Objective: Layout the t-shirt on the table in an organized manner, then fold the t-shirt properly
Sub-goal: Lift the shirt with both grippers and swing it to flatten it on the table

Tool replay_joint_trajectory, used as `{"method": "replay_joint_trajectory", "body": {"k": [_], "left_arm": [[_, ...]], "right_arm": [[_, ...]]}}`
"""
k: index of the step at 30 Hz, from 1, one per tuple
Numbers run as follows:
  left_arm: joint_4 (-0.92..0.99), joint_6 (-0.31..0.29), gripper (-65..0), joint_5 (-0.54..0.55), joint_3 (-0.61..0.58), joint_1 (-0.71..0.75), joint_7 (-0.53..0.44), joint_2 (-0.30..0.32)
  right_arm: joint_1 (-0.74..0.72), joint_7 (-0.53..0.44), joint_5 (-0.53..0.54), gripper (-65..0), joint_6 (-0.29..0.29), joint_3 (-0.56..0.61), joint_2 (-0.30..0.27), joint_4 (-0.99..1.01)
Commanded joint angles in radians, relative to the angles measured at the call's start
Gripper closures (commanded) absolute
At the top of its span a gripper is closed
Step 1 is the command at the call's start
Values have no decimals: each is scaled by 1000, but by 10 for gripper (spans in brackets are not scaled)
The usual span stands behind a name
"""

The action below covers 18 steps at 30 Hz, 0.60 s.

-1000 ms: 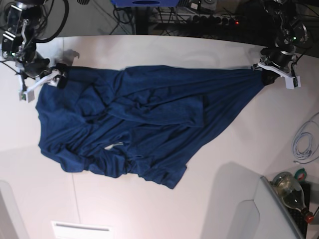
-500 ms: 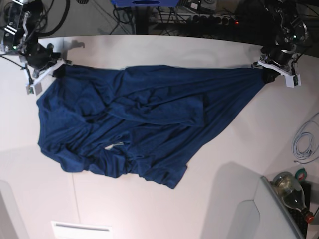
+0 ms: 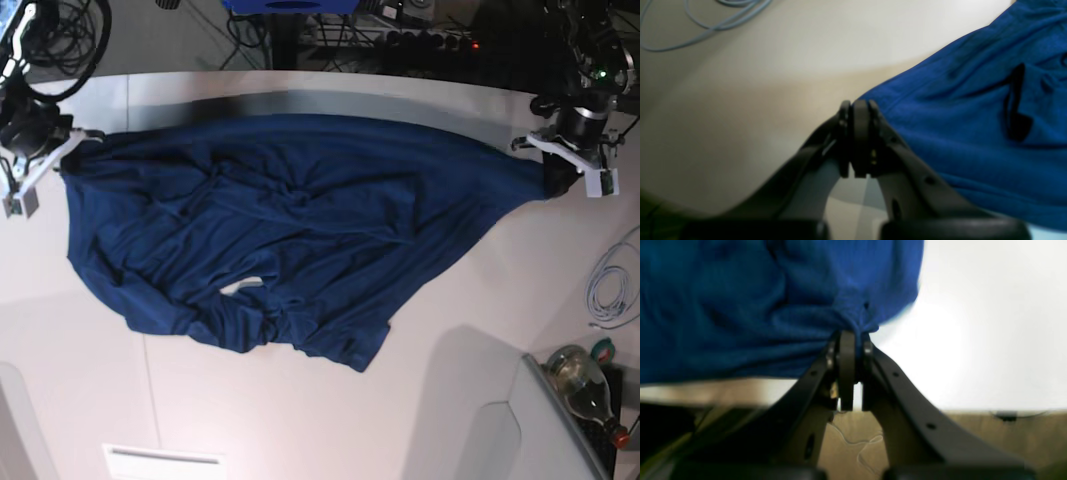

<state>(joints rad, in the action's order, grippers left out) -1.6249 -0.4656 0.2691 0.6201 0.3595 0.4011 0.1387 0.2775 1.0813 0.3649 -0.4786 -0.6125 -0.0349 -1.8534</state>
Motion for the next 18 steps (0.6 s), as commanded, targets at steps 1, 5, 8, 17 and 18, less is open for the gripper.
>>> {"method": "replay_joint_trajectory", "body": {"k": [1, 5, 8, 17, 18], "left_arm": [[-16, 0, 0, 15, -13, -32, -32, 16], [4, 54, 0, -123, -164, -198, 58, 14], [91, 55, 0, -225, -260, -373, 95, 6], [676, 107, 0, -284, -546, -1094, 89, -4], [722, 123, 0, -284, -556, -1167, 80, -15]], "right_arm": [[-39, -17, 4, -6, 7, 1, -41, 16], [-228, -16, 4, -6, 7, 4, -138, 231], [-392, -25, 4, -6, 7, 49, -233, 426], [-996, -261, -60, -5, 8, 435, -458, 888], [-1055, -277, -80, -5, 8, 448, -472, 906]]}}
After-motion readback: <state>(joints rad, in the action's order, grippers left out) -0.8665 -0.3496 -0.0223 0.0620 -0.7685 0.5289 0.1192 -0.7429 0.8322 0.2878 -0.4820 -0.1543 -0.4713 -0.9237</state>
